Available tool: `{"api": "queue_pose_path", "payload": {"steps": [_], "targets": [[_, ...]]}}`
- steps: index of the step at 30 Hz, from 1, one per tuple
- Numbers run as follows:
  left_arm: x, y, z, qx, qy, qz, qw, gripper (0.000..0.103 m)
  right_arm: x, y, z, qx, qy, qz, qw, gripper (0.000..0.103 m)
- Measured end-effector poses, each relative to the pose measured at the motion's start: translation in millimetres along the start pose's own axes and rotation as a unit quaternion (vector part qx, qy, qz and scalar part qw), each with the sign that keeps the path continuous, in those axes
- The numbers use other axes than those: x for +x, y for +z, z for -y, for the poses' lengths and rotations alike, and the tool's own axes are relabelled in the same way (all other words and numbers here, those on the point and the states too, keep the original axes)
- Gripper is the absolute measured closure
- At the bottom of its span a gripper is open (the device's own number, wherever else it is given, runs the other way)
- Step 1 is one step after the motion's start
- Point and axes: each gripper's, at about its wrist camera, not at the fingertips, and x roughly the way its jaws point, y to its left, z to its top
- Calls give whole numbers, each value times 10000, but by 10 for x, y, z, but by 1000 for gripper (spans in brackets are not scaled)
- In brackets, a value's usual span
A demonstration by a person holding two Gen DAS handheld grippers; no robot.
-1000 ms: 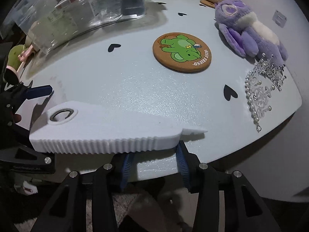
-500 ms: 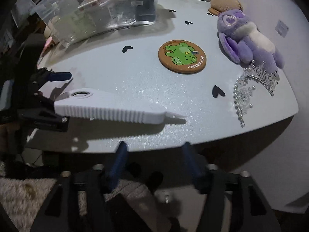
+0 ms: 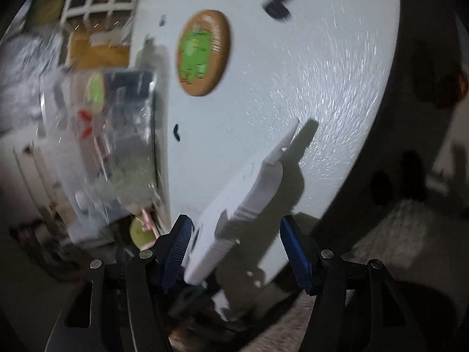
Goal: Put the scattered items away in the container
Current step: 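Lift the white clip off the table with the right gripper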
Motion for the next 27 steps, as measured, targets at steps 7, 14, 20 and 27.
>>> {"api": "queue_pose_path", "payload": {"steps": [7, 14, 20, 27], "targets": [[-41, -100, -5, 139, 31, 48, 9999, 2, 72, -28, 88, 1020, 520, -111, 9934, 85], [-214, -236, -39, 181, 11, 185, 9997, 2, 86, 106, -58, 1218, 781, 90, 9894, 86], [-512, -323, 99, 674, 149, 692, 9952, 2, 206, 187, -138, 1378, 774, -13, 9874, 86], [-603, -431, 480, 2090, 665, 1163, 9687, 18, 351, 175, -317, 1017, 455, -279, 9934, 86]]}}
